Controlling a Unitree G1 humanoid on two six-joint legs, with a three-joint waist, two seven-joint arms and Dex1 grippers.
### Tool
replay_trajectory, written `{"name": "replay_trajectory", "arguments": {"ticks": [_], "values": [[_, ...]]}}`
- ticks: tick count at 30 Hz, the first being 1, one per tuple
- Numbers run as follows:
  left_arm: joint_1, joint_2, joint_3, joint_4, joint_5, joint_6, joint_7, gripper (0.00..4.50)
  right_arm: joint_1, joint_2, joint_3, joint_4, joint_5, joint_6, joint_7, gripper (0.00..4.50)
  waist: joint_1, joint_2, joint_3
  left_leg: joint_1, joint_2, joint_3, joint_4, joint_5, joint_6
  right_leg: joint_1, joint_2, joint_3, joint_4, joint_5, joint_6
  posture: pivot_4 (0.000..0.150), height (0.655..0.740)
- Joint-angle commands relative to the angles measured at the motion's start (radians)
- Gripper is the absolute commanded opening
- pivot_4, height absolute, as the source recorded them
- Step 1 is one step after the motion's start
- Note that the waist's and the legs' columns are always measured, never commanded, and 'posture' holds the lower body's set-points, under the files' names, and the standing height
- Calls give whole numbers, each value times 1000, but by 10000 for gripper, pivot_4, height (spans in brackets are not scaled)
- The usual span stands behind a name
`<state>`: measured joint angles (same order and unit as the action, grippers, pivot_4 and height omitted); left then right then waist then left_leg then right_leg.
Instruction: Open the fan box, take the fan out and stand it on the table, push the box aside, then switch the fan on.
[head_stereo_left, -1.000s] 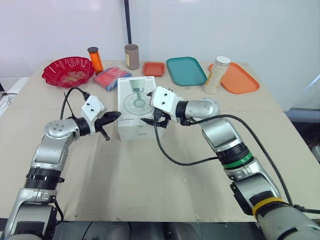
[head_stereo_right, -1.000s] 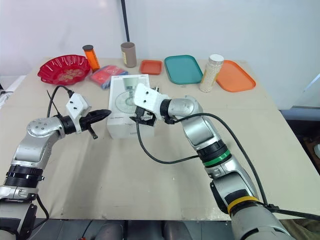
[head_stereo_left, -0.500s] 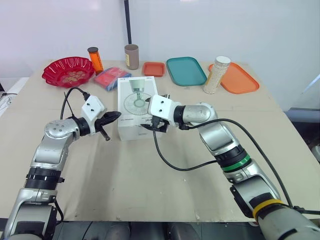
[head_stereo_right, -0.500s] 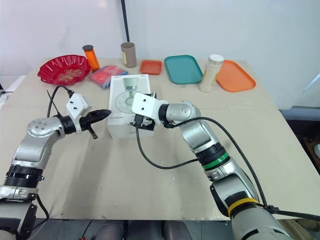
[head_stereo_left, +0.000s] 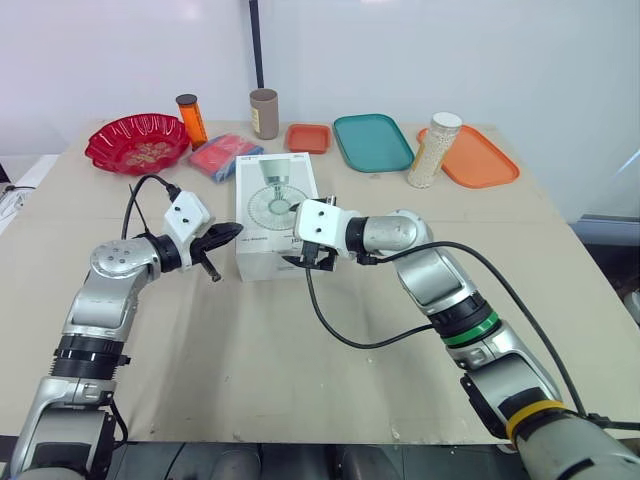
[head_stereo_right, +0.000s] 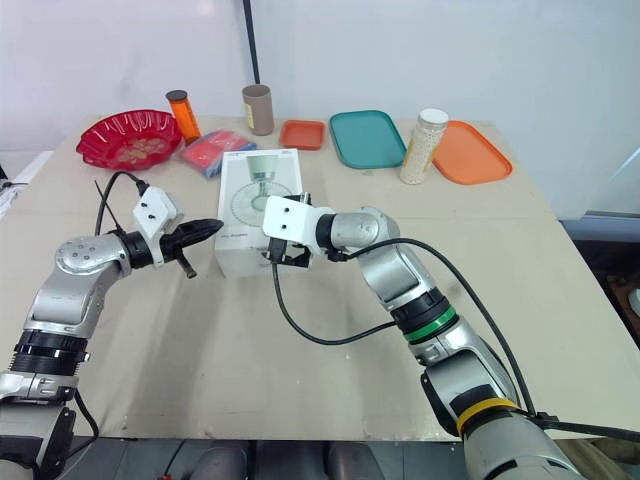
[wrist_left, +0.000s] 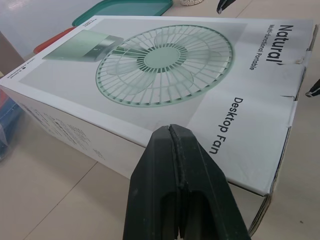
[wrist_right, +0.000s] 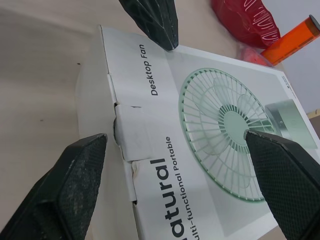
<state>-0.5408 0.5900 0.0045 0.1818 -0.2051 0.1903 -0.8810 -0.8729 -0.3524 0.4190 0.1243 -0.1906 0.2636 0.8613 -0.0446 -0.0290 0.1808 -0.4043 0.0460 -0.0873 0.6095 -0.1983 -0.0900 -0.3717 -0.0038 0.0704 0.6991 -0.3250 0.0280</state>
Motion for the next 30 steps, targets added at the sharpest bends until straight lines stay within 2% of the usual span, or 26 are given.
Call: {"name": "replay_trajectory", "arguments": {"ticks": [1,30], "values": [[36,-17,-55,17,20,14,-26,593,-16,5,-18,-16,2,0,-8,45000,0,0,0,0,0,0,0,0,0,0,0,0,0,0,0,1500,7400],[44,-25,-63,12,30,9,-35,593,-65,19,-60,18,11,37,-59,45000,0,0,0,0,0,0,0,0,0,0,0,0,0,0,0,1500,7400]]}}
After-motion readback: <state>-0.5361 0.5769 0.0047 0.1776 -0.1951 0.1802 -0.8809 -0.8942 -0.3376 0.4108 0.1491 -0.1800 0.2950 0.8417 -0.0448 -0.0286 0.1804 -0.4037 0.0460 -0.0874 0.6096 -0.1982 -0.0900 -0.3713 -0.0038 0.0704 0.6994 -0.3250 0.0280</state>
